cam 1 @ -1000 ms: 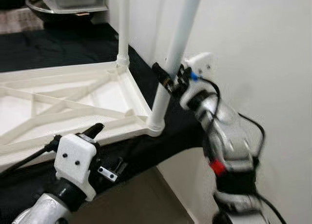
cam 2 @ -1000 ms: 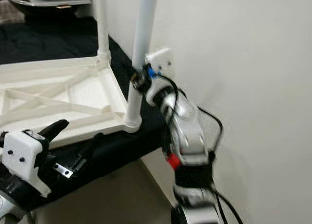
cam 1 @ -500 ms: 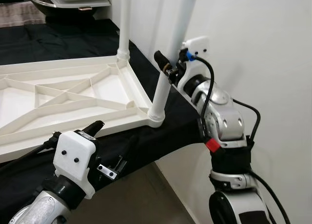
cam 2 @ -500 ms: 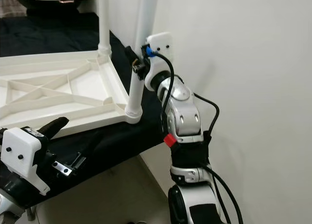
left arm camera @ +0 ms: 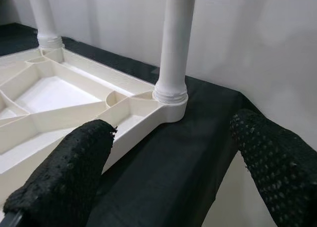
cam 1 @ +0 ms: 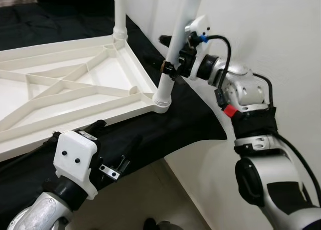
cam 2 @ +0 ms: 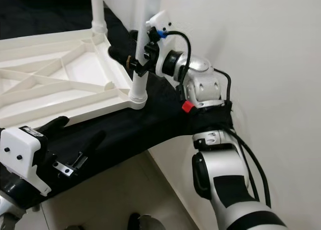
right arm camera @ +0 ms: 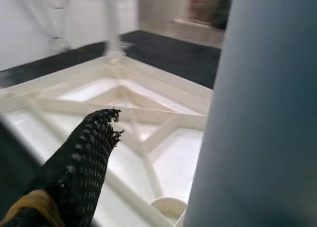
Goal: Building children table
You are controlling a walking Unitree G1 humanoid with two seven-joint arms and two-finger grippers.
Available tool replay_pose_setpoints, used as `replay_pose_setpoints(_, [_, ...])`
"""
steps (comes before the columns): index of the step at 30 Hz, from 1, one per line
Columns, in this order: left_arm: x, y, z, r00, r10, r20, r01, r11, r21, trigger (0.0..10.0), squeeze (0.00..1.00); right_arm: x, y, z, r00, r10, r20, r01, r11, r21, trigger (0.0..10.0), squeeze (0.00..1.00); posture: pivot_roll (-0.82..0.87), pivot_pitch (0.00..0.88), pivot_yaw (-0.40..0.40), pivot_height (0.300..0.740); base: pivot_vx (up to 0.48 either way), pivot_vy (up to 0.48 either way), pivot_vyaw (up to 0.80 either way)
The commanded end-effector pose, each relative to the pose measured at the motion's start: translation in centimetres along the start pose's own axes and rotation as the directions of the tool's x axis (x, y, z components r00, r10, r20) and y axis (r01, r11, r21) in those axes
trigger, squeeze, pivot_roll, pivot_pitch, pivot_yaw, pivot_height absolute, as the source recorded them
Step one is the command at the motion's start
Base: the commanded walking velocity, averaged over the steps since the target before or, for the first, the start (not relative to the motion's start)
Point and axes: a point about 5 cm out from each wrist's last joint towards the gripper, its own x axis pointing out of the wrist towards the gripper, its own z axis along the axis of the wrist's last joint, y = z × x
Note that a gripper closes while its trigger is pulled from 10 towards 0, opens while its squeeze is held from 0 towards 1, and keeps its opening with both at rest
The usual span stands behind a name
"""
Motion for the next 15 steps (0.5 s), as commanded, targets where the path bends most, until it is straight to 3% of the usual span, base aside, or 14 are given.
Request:
replay_pose_setpoints(1, [-0.2, 0.0, -0.1, 1.0, -0.008, -0.016, 0.008, 1.0, 0.002, 10.0, 0.0, -0.1, 0.3, 0.3, 0.987, 0.157, 0.02, -0.157, 0.988, 0.008, 10.0, 1.0, 0.12, 0.261, -0.176, 0.74, 0.0, 0.0, 0.0])
replay_pose_setpoints(3, [-0.2, 0.1, -0.1, 1.0, -0.004, -0.015, 0.004, 1.0, 0.005, 10.0, 0.0, -0.3, 0.2, 0.5, 0.983, 0.181, 0.018, -0.181, 0.983, 0.023, 10.0, 1.0, 0.12, 0.262, -0.175, 0.74, 0.0, 0.0, 0.0])
replay_pose_setpoints(4, [-0.2, 0.2, -0.1, 1.0, -0.003, -0.016, 0.003, 1.0, 0.006, 10.0, 0.0, -0.7, 0.2, 0.7, 0.971, 0.239, 0.013, -0.239, 0.971, 0.001, 10.0, 0.79, 0.12, 0.266, -0.176, 0.74, 0.0, 0.0, 0.0])
replay_pose_setpoints(5, [-0.3, 0.1, -0.1, 1.0, -0.007, -0.02, 0.007, 1.0, 0.007, 10.0, 0.0, -0.9, 0.0, 1.1, 0.969, 0.245, 0.027, -0.245, 0.97, 0.002, 10.0, 0.0, 0.12, 0.269, -0.174, 0.74, 0.0, 0.0, 0.0])
replay_pose_setpoints(15, [-0.2, 0.0, -0.2, 1.0, -0.014, -0.022, 0.014, 1.0, 0.003, 10.0, 0.0, -1.8, -0.8, 1.3, 0.961, 0.273, 0.041, -0.274, 0.962, 0.016, 10.0, 0.0, 0.13, 0.269, -0.175, 0.74, 0.0, 0.0, 0.0])
